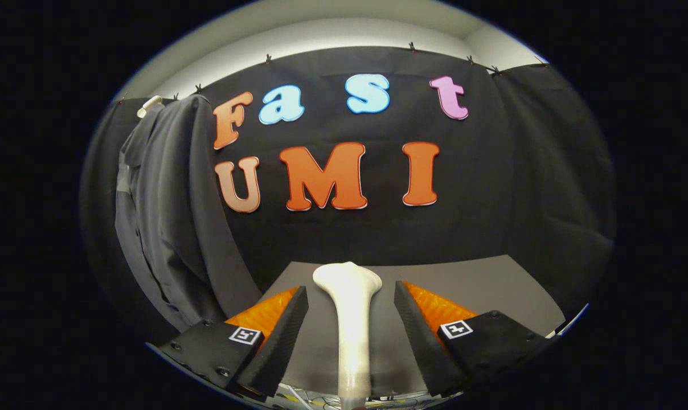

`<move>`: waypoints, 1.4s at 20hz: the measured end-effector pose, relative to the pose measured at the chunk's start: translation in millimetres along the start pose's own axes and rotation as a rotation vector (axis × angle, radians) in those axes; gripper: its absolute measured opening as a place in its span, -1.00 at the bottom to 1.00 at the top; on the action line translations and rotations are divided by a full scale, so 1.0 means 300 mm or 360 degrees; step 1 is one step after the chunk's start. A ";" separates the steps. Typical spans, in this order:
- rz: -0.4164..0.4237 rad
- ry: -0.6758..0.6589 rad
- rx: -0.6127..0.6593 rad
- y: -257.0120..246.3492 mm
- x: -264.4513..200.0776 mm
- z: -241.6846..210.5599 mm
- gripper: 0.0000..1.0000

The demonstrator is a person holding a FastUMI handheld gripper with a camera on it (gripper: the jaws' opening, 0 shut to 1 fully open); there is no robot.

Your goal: Iron the clothes twice with a garment steamer, once on the left side and once on the right side.

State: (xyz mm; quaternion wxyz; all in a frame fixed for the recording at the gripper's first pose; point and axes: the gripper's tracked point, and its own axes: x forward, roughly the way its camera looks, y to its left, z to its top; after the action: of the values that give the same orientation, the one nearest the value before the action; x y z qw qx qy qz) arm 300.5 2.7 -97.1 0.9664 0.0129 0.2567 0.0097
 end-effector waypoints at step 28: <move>0.0021 0.0187 -0.0134 0.003 0.115 -0.159 -0.09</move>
State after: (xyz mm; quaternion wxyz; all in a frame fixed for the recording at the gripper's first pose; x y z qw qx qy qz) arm 306.7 5.4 -155.6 0.9492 -0.0268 0.3122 0.0277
